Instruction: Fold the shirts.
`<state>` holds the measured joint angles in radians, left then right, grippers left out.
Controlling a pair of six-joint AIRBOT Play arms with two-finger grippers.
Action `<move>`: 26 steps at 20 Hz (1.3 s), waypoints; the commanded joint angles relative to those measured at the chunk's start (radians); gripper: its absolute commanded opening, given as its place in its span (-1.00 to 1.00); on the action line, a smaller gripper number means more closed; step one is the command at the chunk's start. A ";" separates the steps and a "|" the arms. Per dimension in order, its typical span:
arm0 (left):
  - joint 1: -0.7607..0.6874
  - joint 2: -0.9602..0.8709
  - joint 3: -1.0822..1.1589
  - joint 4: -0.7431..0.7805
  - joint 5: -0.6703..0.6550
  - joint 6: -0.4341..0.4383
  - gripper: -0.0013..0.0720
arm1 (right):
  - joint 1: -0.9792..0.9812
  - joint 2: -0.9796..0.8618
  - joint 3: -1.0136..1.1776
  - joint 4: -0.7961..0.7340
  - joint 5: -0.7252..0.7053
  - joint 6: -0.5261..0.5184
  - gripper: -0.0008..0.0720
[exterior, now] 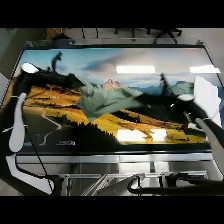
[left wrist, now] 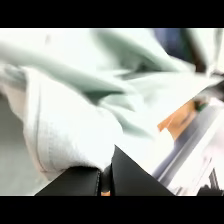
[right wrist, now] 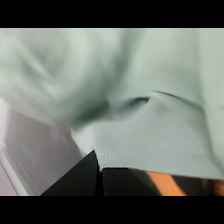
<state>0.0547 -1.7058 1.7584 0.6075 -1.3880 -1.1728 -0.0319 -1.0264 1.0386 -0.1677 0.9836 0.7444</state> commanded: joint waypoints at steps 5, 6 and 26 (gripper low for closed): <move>0.219 0.410 0.394 -0.063 0.083 -0.133 -0.93 | -0.348 0.263 0.671 0.019 0.046 0.112 -0.93; 0.256 0.490 0.354 -0.095 0.134 -0.117 -0.93 | -0.375 0.269 0.748 0.019 0.046 0.134 -0.93; -0.034 0.170 0.098 0.240 0.085 -0.017 -0.92 | -0.219 -0.093 0.431 -0.241 0.166 0.158 -0.93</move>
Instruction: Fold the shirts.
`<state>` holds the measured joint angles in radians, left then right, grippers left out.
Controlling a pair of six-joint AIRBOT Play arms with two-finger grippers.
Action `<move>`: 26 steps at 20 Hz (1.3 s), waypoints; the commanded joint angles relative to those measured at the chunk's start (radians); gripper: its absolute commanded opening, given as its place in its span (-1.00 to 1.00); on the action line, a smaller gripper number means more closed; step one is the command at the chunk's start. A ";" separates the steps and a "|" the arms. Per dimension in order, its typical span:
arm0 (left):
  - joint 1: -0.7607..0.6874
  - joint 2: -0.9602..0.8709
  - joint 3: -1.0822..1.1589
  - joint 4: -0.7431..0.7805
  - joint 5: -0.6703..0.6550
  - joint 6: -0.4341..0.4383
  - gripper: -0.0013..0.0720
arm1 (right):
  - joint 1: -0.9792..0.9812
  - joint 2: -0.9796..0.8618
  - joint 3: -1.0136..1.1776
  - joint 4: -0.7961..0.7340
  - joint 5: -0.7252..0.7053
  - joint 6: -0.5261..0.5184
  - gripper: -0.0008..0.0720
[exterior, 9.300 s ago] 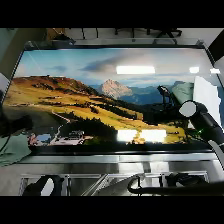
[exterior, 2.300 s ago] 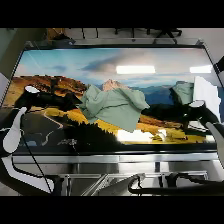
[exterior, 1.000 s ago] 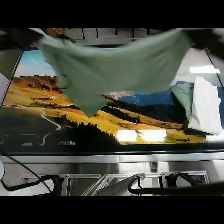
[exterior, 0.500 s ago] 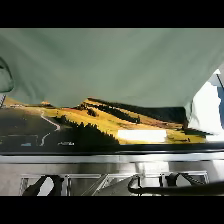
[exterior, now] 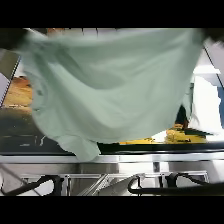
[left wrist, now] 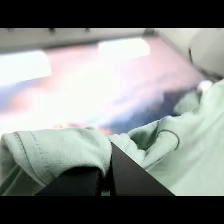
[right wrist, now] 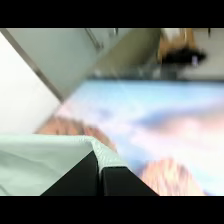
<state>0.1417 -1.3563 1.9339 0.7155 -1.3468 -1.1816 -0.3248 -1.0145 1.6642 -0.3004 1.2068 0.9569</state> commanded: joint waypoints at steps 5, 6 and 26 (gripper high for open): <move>-0.132 -0.549 -0.105 0.127 0.184 -0.005 -0.91 | 0.140 -0.434 -0.316 -0.062 -0.265 -0.193 -0.93; -0.121 -0.602 -0.068 0.124 0.180 -0.008 -0.91 | 0.140 -0.479 -0.314 0.008 -0.281 -0.246 -0.93; 0.339 -0.317 -0.812 0.182 -0.106 0.089 0.35 | -0.343 -0.024 -0.654 -0.483 0.043 -0.041 -0.28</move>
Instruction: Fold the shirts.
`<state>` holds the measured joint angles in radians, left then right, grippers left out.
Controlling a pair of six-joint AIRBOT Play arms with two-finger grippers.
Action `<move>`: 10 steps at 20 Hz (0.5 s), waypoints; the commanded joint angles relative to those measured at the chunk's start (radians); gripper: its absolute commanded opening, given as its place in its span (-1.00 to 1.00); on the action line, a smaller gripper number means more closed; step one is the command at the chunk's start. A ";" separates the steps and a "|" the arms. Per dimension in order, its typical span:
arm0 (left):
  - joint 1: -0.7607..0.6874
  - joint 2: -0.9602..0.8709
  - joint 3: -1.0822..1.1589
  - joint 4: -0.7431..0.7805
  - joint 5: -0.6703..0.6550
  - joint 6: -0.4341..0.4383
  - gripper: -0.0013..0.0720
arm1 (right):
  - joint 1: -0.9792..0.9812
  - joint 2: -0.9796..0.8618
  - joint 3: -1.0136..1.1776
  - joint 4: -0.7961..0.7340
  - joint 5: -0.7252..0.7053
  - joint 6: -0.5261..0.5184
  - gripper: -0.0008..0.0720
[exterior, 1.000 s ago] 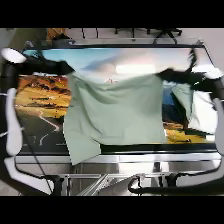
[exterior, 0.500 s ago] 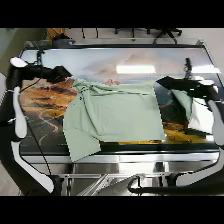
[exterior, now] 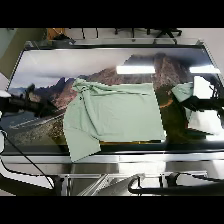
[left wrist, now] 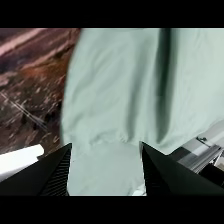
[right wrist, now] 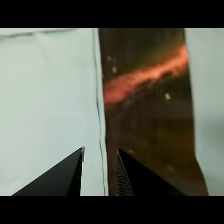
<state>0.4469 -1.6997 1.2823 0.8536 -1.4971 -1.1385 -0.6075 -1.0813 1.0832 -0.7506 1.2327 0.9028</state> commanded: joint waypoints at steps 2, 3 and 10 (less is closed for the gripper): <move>0.022 0.026 -0.206 0.043 0.106 0.069 0.35 | -0.057 0.043 -0.075 -0.034 0.036 0.014 -0.28; 0.011 0.026 -0.224 0.044 0.135 0.076 0.35 | -0.056 0.043 -0.075 -0.032 0.039 0.014 -0.28; -0.144 0.026 -0.243 0.036 0.212 0.076 0.35 | -0.056 0.042 -0.131 -0.036 0.071 0.014 -0.23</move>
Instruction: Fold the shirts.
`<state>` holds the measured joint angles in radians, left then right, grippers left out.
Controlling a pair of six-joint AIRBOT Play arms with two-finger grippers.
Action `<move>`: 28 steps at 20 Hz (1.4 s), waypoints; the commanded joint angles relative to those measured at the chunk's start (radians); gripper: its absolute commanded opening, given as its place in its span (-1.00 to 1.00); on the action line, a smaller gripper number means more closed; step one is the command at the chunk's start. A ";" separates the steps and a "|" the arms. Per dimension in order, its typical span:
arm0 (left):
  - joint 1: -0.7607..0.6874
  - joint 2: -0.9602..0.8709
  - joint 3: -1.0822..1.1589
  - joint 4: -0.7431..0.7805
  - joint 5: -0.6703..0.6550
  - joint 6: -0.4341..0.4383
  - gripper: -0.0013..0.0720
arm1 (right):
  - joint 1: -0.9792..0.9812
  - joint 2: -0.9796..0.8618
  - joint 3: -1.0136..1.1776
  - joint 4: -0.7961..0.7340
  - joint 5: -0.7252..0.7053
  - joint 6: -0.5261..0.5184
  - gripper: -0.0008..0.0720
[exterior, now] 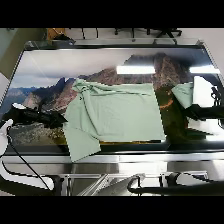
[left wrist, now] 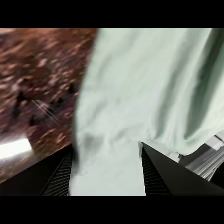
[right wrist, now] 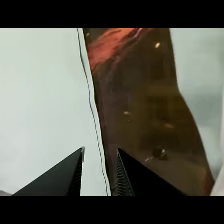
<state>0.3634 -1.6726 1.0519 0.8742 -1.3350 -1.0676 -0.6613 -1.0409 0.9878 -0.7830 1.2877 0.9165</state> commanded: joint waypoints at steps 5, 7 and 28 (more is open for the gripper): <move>-0.110 -0.001 -0.012 0.018 0.045 0.005 0.34 | 0.005 0.001 -0.181 -0.043 0.029 0.001 0.06; -0.096 -0.001 -0.012 0.018 0.032 0.006 -0.05 | 0.034 -0.003 -0.233 -0.099 0.013 0.017 0.06; 0.179 0.584 0.427 -0.696 -0.130 0.116 -0.92 | 0.256 0.249 0.562 0.452 0.006 0.004 -0.93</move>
<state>0.4850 -1.2564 1.2907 0.4480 -1.4483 -0.9623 -0.3843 -0.9043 1.2427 -0.4606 1.3380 0.9001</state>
